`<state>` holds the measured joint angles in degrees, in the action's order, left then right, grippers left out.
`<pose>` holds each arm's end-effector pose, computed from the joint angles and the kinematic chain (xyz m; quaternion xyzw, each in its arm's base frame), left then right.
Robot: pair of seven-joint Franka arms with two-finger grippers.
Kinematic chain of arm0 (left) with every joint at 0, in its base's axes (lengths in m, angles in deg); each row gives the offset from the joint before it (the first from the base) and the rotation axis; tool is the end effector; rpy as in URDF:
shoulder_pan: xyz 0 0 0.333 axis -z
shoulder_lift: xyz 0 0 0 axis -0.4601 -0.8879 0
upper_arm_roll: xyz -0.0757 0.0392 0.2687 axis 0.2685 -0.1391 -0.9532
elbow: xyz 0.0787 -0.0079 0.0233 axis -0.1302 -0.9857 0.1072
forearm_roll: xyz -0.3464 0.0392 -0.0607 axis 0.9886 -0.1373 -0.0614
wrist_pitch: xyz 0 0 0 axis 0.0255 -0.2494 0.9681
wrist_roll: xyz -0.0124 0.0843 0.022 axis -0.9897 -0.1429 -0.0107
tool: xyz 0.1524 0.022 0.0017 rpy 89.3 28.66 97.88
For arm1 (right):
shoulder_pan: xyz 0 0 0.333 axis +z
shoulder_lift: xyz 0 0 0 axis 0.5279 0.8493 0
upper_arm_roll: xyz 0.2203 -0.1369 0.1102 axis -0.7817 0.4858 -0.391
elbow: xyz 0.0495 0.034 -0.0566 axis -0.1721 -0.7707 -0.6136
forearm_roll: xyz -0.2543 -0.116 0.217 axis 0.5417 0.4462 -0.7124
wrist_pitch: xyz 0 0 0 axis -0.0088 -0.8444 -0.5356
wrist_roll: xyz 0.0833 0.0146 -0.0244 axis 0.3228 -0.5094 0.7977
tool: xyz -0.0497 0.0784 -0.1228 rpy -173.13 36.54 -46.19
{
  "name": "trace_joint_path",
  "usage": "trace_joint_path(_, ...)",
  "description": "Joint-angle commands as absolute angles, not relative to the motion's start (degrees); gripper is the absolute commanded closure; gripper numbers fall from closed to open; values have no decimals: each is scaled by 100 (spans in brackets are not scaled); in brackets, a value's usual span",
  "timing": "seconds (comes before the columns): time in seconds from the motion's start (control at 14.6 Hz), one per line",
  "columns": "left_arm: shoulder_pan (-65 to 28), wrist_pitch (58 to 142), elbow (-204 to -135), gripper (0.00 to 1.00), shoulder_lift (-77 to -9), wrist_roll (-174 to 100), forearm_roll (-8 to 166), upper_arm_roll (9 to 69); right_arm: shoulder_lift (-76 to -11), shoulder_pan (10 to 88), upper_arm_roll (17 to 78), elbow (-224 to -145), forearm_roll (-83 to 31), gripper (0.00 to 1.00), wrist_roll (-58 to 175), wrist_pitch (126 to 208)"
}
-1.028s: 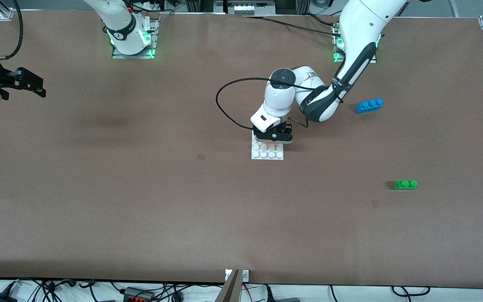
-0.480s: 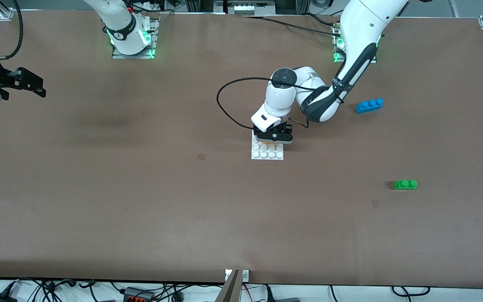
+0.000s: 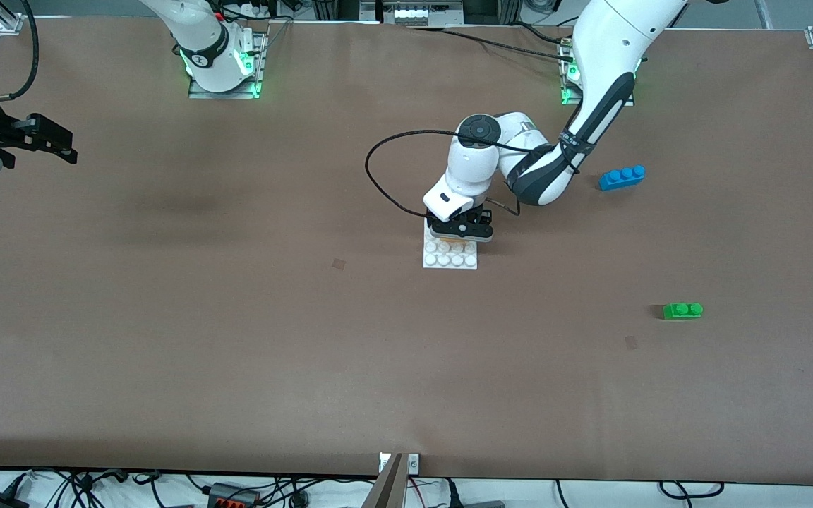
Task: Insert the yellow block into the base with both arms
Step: 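Lower and press the yellow brick onto the base plate studs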
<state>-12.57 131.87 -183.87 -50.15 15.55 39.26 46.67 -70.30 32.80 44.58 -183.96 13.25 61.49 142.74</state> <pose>0.4421 -0.3814 0.1658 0.9971 -0.0255 0.0669 0.0274 0.4934 -0.0217 0.5136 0.9978 0.0549 -0.0332 0.0136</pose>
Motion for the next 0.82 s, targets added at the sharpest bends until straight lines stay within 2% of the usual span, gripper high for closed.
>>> trace_joint_path(0.0, -1377, 13243, -18648, 65, -5346, 1624, 3669, 4660, -7024, 3309, 4462, -18309, 1402, 0, 6094, 14181)
trace_joint_path(0.75, -1631, 12918, -18840, 69, -4978, 1598, 3669, 5019, -7024, 3300, 4462, -18300, 1402, 0, 6094, 14181)
